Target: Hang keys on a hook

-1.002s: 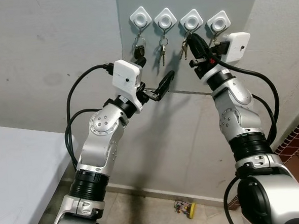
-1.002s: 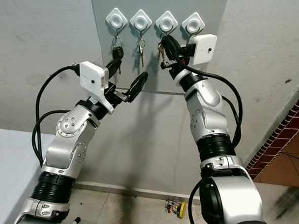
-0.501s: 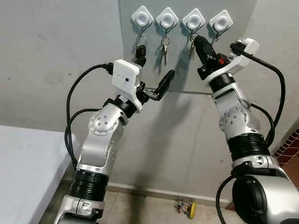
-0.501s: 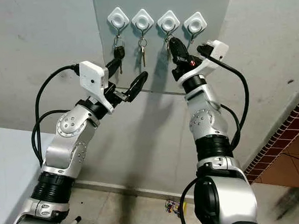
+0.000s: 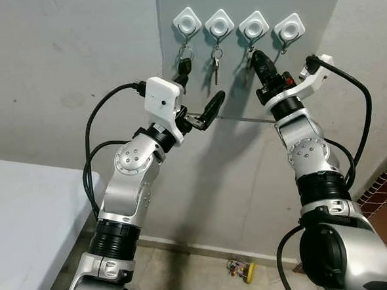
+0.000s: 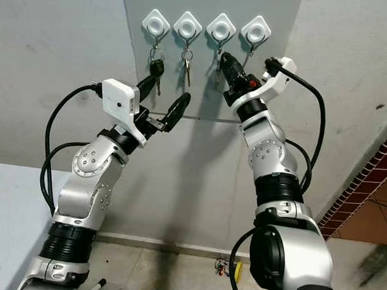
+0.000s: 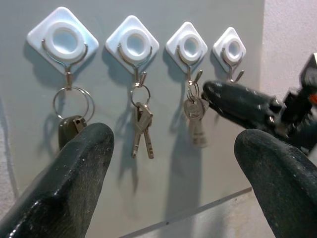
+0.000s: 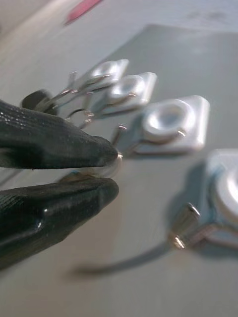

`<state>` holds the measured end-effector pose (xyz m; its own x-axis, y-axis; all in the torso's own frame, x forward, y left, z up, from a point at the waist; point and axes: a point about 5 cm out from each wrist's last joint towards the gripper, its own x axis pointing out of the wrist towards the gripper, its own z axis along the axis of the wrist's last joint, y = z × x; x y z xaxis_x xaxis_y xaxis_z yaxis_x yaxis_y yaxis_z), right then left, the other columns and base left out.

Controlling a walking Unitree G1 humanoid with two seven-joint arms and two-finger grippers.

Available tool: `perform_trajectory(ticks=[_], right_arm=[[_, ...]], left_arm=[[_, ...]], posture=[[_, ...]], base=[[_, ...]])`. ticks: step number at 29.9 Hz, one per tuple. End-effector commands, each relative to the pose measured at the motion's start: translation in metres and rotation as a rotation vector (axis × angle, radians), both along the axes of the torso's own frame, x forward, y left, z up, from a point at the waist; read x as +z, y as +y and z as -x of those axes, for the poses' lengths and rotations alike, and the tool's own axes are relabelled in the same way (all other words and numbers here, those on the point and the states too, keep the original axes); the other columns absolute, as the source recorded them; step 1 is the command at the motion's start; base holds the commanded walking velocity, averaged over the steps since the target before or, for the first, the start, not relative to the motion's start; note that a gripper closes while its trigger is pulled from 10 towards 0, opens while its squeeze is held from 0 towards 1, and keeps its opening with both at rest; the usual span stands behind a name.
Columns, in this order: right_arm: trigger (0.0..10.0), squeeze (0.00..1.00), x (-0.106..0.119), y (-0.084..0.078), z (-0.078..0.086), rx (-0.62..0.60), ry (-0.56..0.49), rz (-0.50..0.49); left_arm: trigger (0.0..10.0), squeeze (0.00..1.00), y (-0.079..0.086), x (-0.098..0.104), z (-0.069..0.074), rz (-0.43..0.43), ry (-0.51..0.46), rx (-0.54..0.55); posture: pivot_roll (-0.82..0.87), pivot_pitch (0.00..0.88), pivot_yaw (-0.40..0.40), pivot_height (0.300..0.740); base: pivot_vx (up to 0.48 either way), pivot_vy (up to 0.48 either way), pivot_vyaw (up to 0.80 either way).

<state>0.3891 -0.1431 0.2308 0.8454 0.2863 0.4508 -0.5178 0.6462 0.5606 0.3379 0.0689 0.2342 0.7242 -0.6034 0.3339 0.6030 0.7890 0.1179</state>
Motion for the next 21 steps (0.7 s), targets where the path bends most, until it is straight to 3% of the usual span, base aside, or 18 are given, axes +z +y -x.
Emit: perform_trajectory(ticks=[1,2,6,10,12,21], right_arm=[[10.0,1.0,0.001,0.003,0.003,-0.013,-0.047,0.076],[10.0,1.0,-0.004,0.004,0.007,-0.041,-0.065,0.132],[10.0,1.0,-0.017,0.007,0.014,-0.042,-0.07,0.189],[10.0,1.0,-0.053,0.006,0.027,-0.063,0.003,0.228],[10.0,1.0,-0.058,0.006,0.03,-0.066,0.009,0.234],[10.0,1.0,-0.129,-0.004,0.06,-0.108,0.201,0.338]], left_arm=[[10.0,0.0,0.003,0.003,0.0,0.006,-0.004,0.018],[10.0,0.0,0.004,0.0,0.0,0.006,0.007,0.031],[10.0,0.0,0.007,-0.008,0.0,-0.002,0.021,0.069],[10.0,0.0,0.012,-0.038,0.002,-0.021,0.07,0.123],[10.0,0.0,0.013,-0.042,0.002,-0.025,0.082,0.127],[10.0,0.0,0.018,-0.103,0.002,-0.051,0.273,0.183]], posture=[[0.08,0.0,-0.05,0.74],[0.08,0.0,-0.05,0.74],[0.09,0.0,-0.053,0.74],[0.08,0.0,-0.05,0.74],[0.08,0.0,-0.05,0.74],[0.03,0.0,-0.02,0.74]], base=[[0.0,0.0,0.0],[0.0,0.0,0.0],[0.0,0.0,0.0],[0.0,0.0,0.0],[0.0,0.0,0.0],[0.0,0.0,0.0]])
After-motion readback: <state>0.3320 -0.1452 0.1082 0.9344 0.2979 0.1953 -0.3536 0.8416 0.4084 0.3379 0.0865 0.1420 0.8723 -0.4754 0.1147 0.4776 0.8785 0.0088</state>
